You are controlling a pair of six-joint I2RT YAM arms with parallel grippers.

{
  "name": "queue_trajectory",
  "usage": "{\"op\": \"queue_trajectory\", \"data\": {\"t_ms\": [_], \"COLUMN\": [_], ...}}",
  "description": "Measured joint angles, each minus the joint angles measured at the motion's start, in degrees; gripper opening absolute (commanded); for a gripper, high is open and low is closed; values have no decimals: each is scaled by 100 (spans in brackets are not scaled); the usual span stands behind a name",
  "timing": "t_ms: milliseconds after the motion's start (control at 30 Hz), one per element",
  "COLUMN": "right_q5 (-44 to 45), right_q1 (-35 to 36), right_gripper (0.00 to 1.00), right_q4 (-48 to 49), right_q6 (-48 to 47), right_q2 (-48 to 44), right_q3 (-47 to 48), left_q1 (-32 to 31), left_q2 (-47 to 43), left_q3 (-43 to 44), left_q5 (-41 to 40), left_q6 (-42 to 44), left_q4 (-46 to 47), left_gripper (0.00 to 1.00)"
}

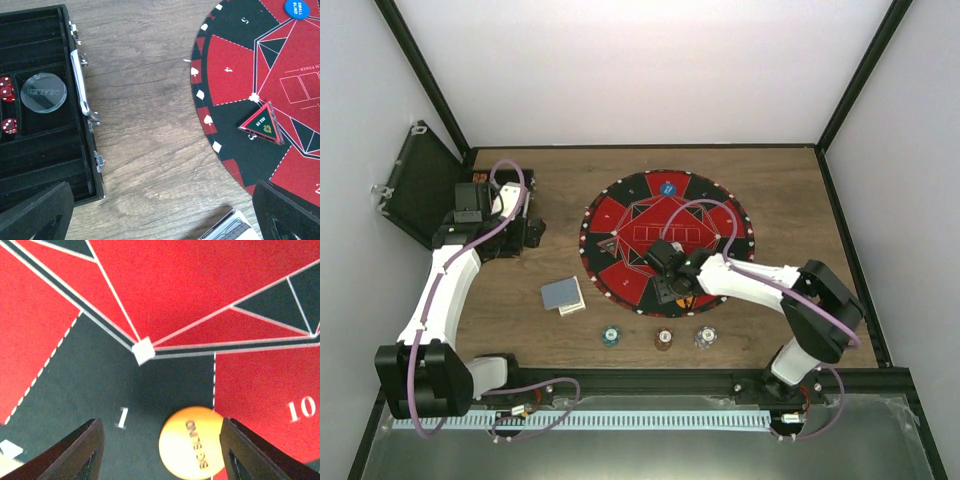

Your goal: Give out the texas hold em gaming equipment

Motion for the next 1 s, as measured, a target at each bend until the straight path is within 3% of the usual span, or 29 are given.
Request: {"op": "queue_trajectory", "data": {"t_ms": [433,1000], "right_q5": [-155,295], "right_q1": [291,278], "right_gripper": [51,39], "right_q4": [-15,-199], "right_q6": [678,769], "right_q2": [-326,20], "right_q3": [-852,-570], "left_q1": [0,0], "left_q2": [0,-24], "left_q3": [0,0], "left_q5": [50,59], "left_q6": [-2,-4], "left_q4": [-9,-52], "left_gripper": [100,100]}}
